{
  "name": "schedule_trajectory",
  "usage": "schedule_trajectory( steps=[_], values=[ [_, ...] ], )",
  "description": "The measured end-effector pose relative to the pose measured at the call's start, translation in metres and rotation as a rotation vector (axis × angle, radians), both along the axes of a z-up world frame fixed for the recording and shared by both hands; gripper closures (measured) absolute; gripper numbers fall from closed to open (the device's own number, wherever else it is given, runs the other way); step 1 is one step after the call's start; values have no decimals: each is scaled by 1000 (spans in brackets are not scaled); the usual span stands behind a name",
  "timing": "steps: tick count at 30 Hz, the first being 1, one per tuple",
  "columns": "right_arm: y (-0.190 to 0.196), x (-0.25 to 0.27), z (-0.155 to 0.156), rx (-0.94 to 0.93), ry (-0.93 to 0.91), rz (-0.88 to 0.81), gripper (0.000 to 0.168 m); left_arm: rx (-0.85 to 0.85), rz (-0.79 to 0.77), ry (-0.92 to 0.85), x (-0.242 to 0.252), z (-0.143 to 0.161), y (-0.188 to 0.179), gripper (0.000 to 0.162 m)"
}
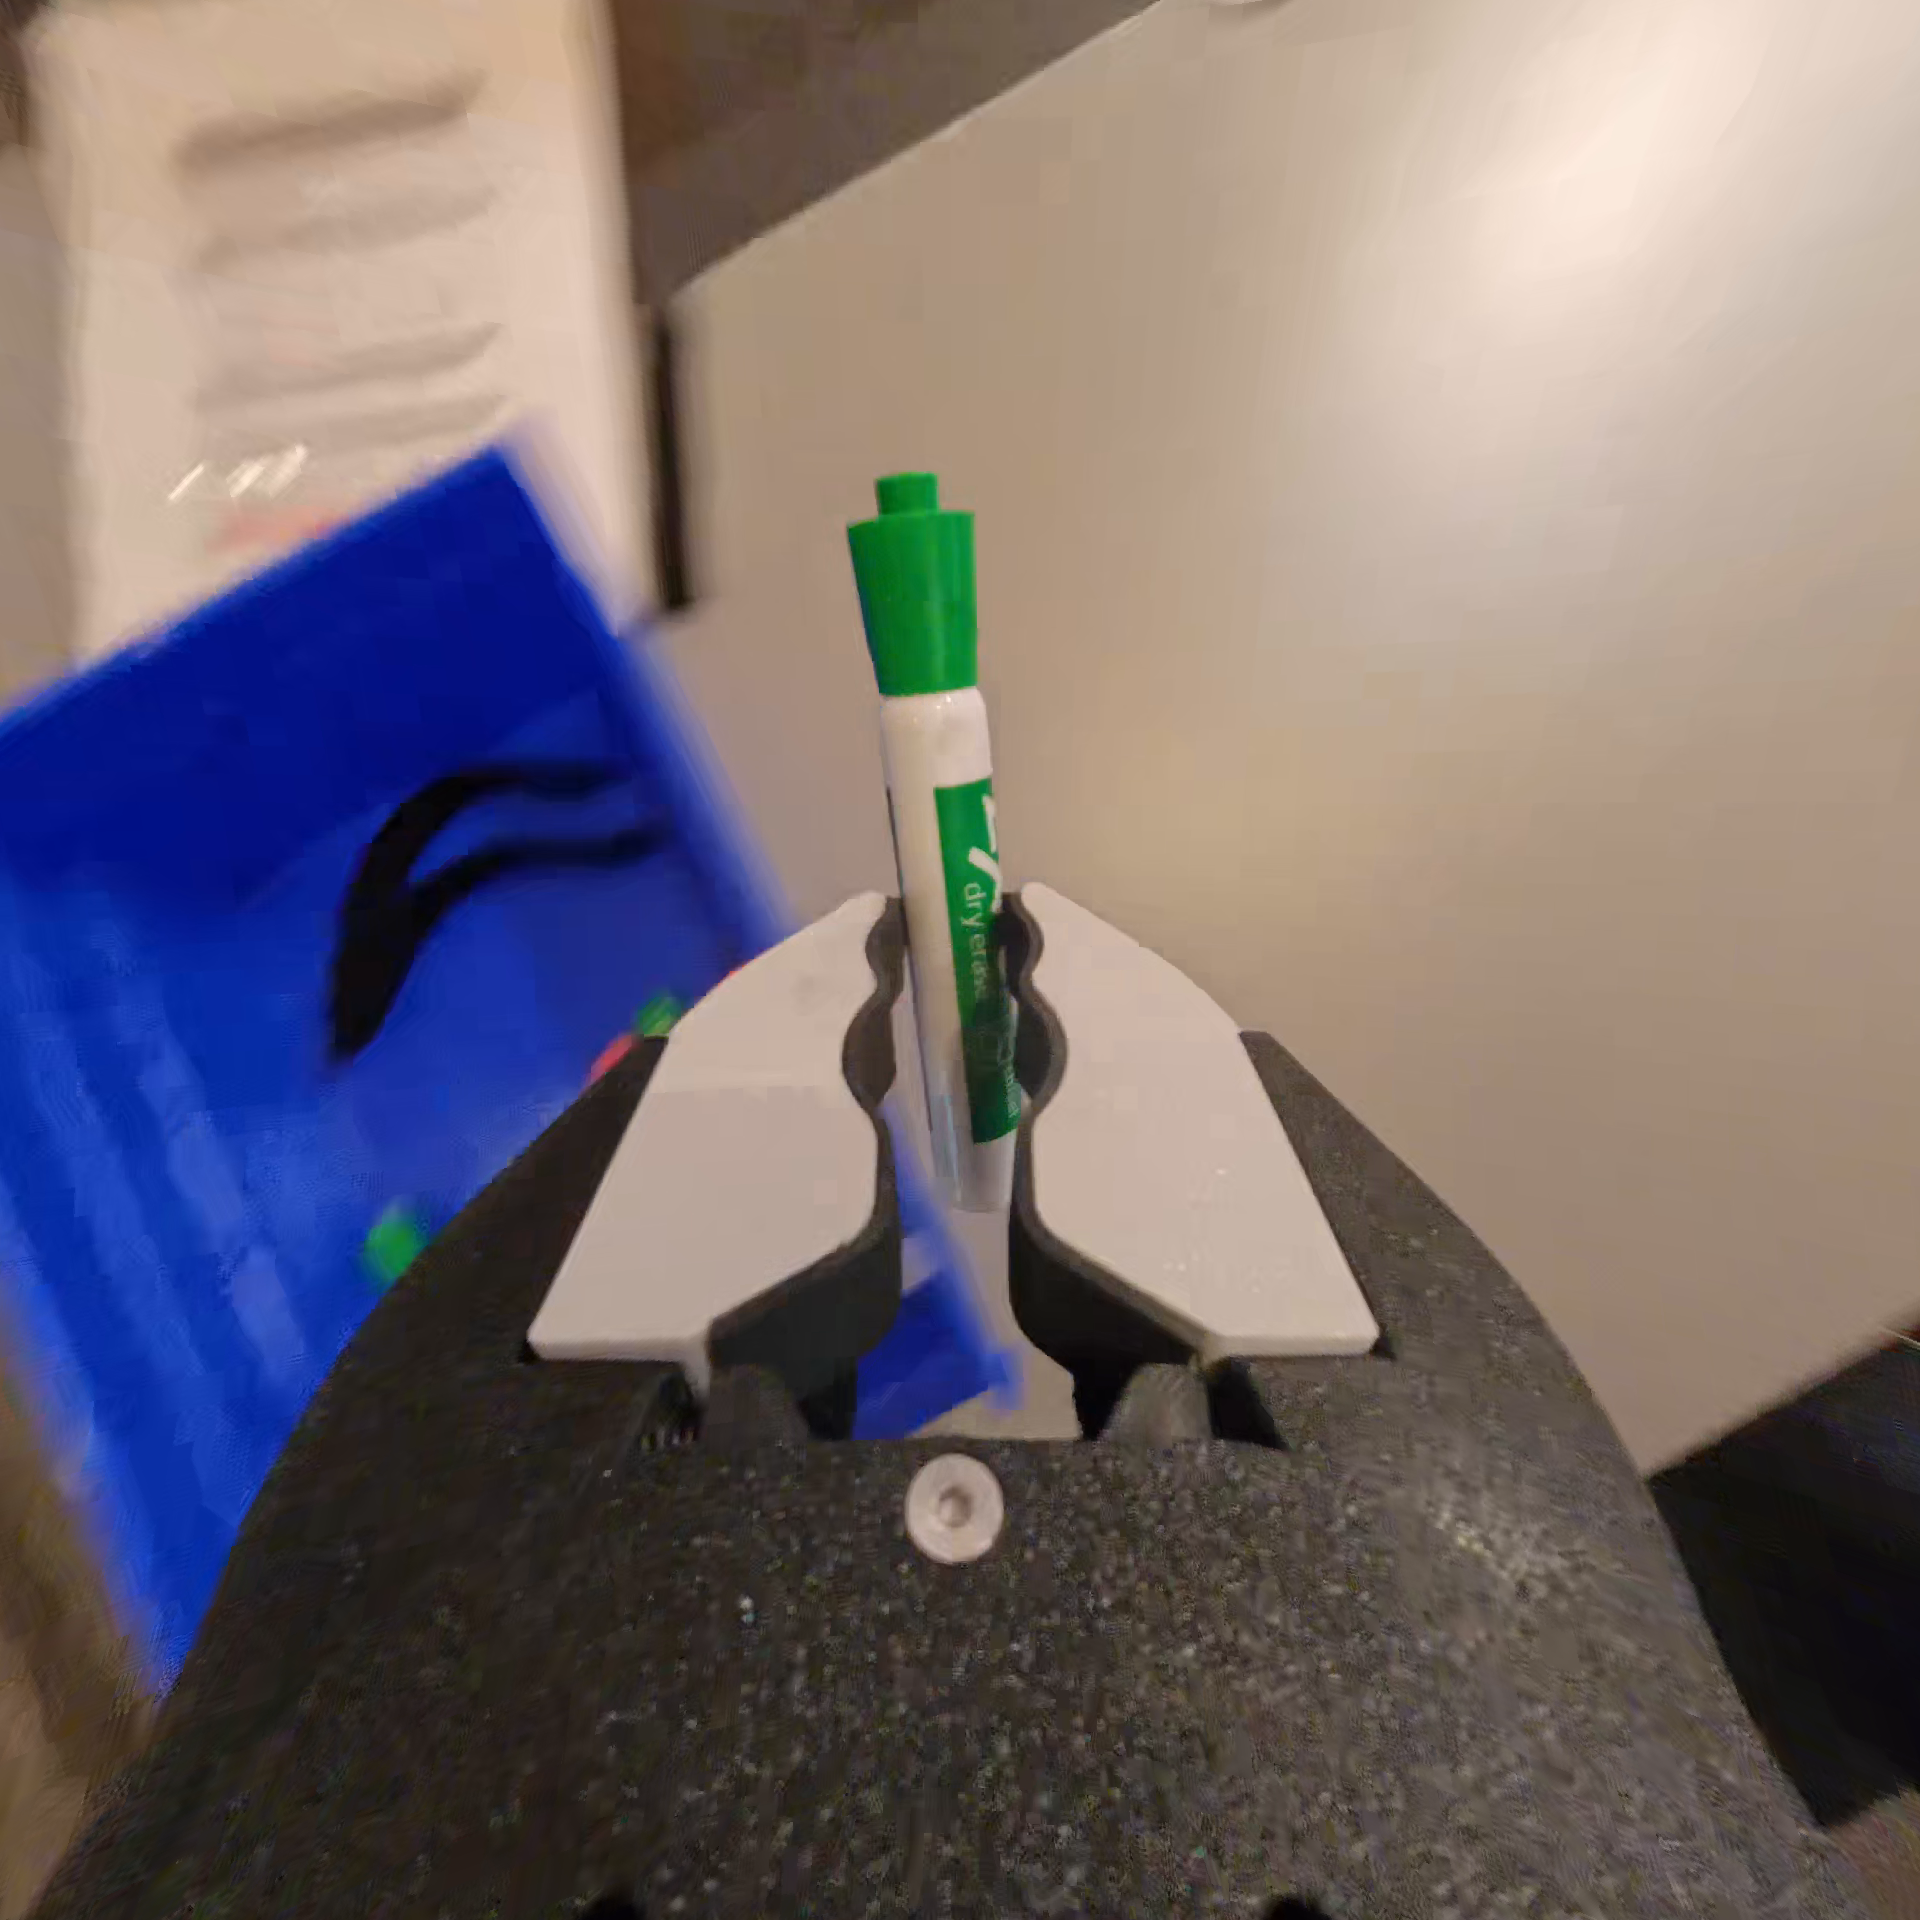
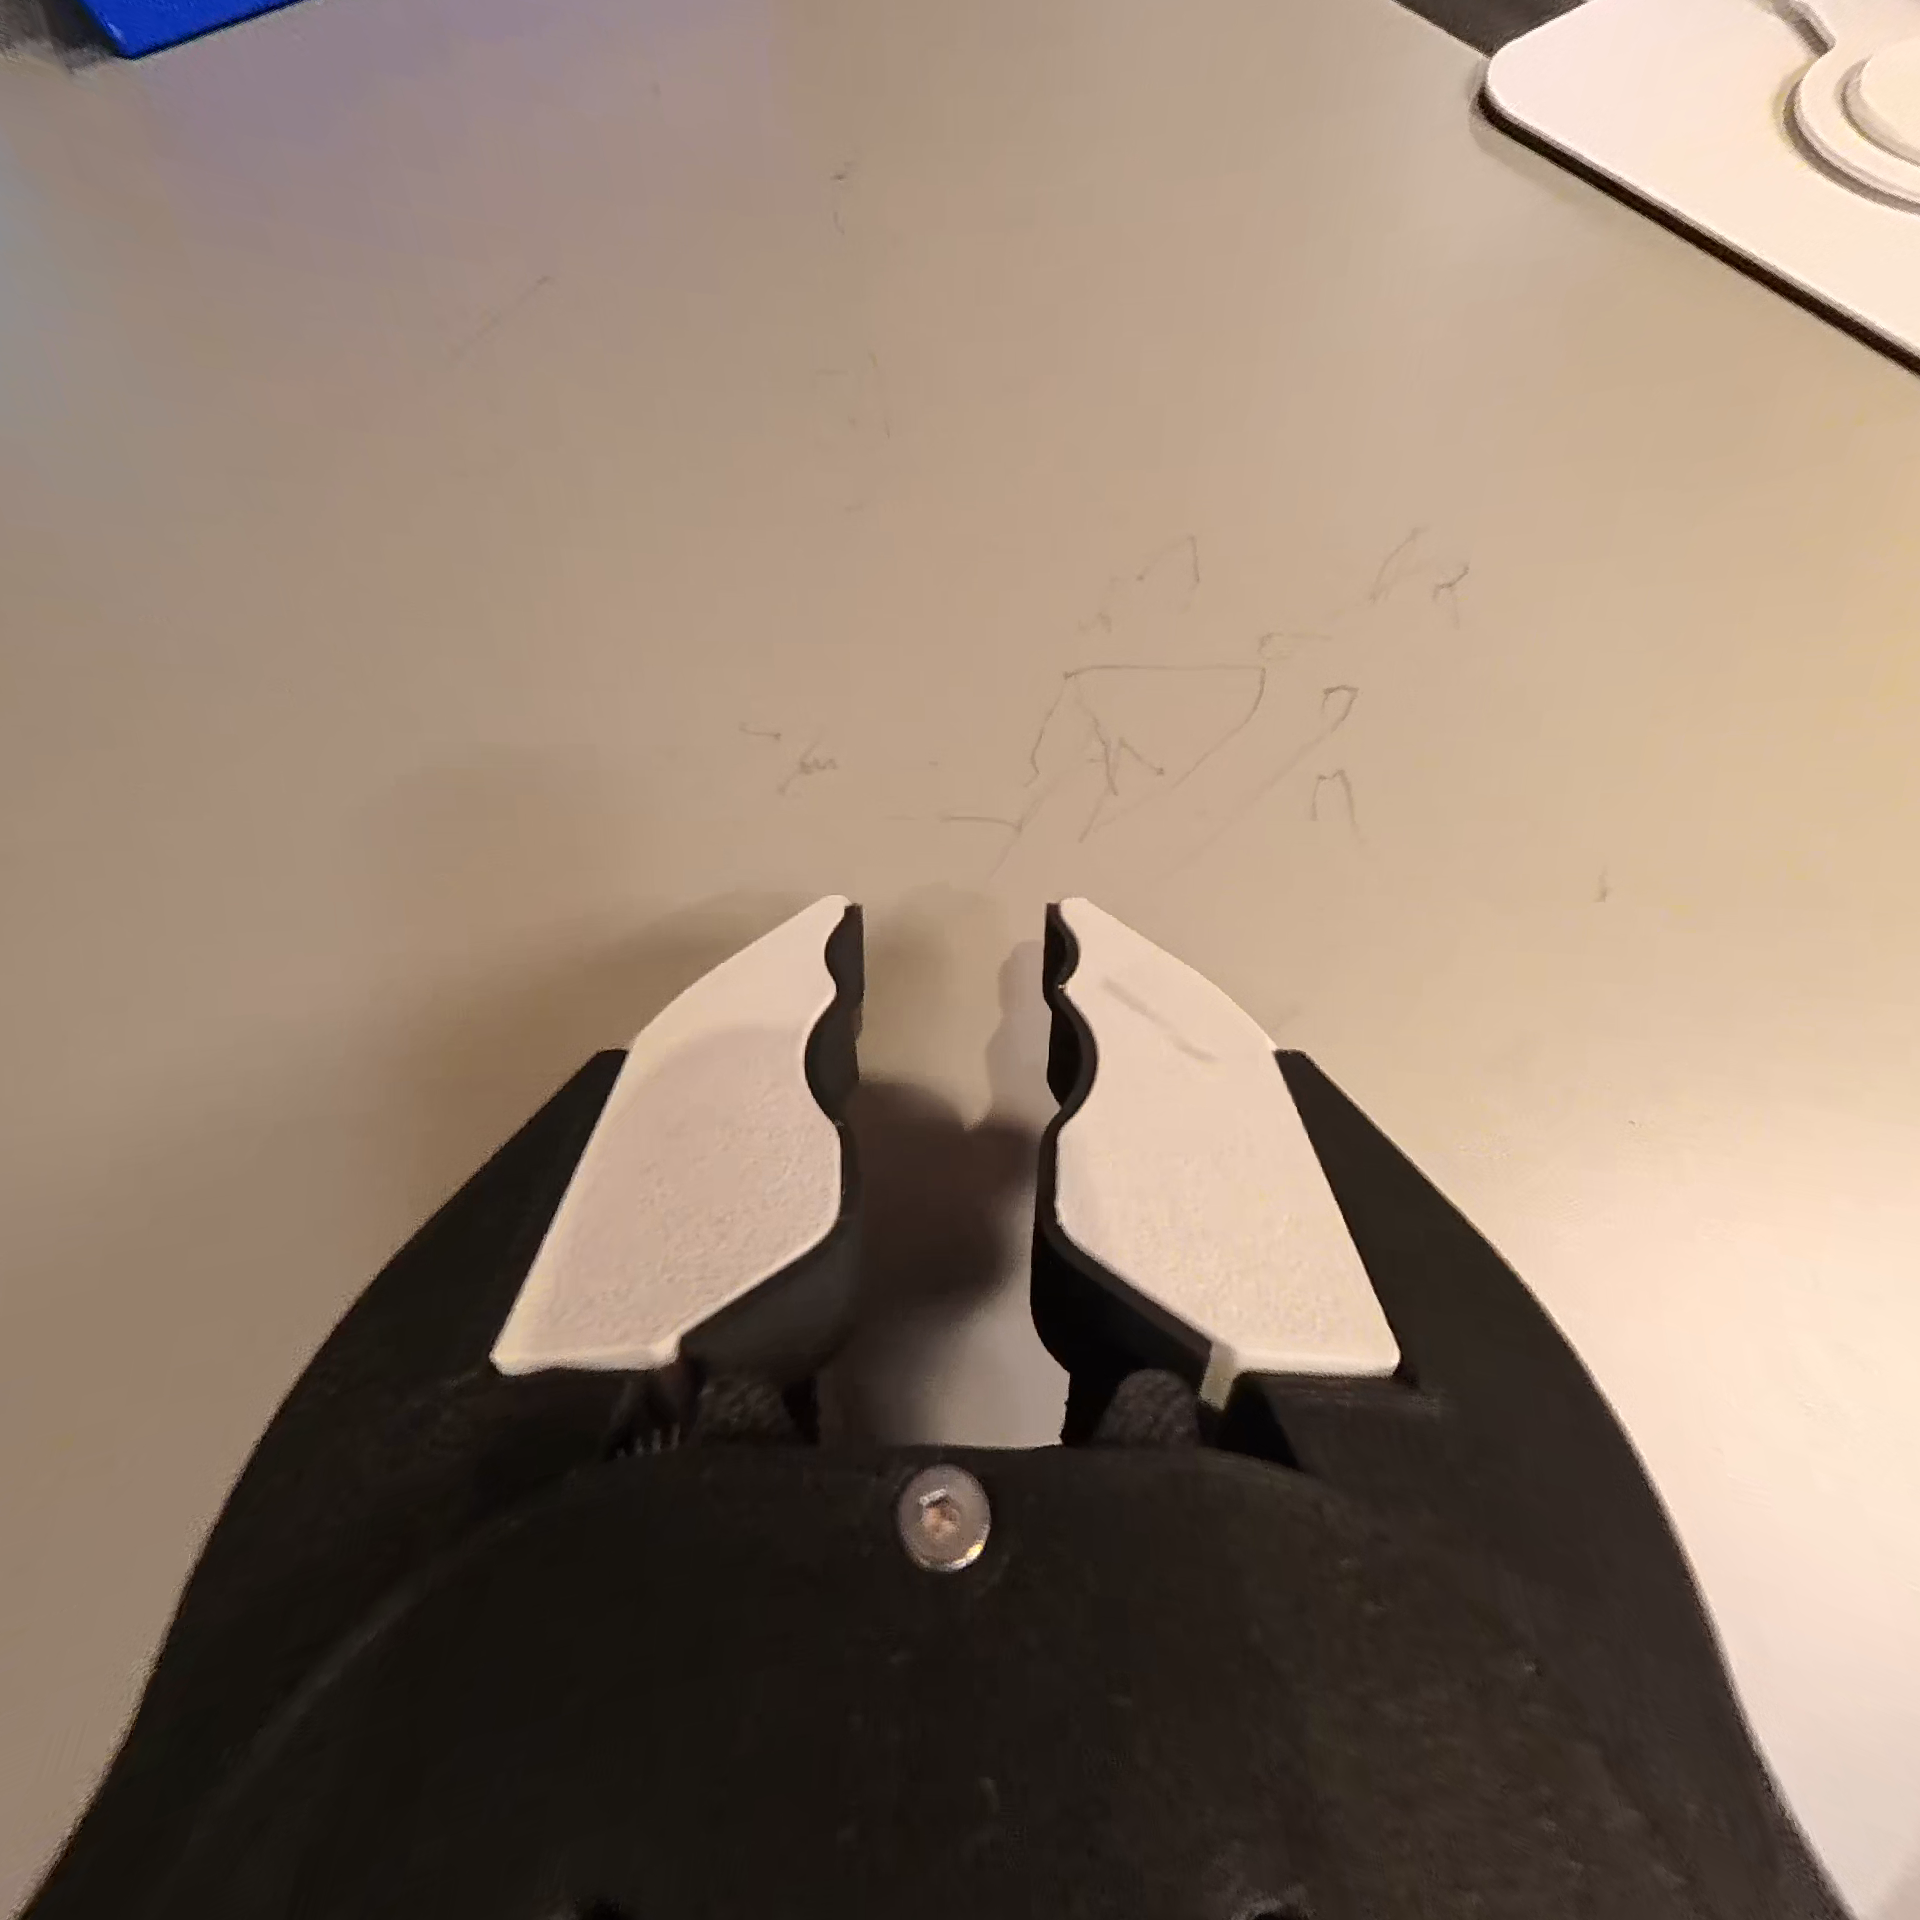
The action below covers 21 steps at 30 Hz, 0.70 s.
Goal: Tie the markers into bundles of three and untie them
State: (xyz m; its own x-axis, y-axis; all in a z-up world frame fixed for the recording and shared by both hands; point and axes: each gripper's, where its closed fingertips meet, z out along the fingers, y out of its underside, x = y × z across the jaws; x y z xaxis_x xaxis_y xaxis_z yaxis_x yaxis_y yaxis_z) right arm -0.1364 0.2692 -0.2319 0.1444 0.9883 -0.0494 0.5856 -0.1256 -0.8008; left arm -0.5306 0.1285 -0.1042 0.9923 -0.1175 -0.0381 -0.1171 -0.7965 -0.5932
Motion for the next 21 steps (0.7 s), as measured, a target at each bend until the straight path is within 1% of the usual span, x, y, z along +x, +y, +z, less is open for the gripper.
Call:
schedule_trajectory(
  steps=[1,2,4,6,8,11,13,17,18,21],
  values=[
    [0,0,0,-1,1,2,135,15,-113,-35,44,6,17,144],
    [0,0,0,-1,4,3,135,13,-235,-65,89,7,31,144],
    [1,1,2,-3,17,-1,135,-6,-447,-112,173,-7,54,144],
    [1,2,5,1,39,-8,135,-48,-631,-191,249,-33,64,144],
    [2,4,8,3,62,-15,134,-144,-721,-209,297,-70,68,144],
    [2,8,11,-15,87,-22,132,-237,-788,-116,327,-117,74,143],
    [1,10,12,-20,95,-21,131,-273,-813,-44,331,-134,76,143],
    [-2,9,10,-12,79,-1,130,-304,-829,108,327,-156,78,143],
    [-3,9,10,-9,75,3,129,-276,-835,126,329,-157,80,142],
    [-4,9,10,-7,74,7,129,-269,-835,113,333,-157,80,137]
  ],
)
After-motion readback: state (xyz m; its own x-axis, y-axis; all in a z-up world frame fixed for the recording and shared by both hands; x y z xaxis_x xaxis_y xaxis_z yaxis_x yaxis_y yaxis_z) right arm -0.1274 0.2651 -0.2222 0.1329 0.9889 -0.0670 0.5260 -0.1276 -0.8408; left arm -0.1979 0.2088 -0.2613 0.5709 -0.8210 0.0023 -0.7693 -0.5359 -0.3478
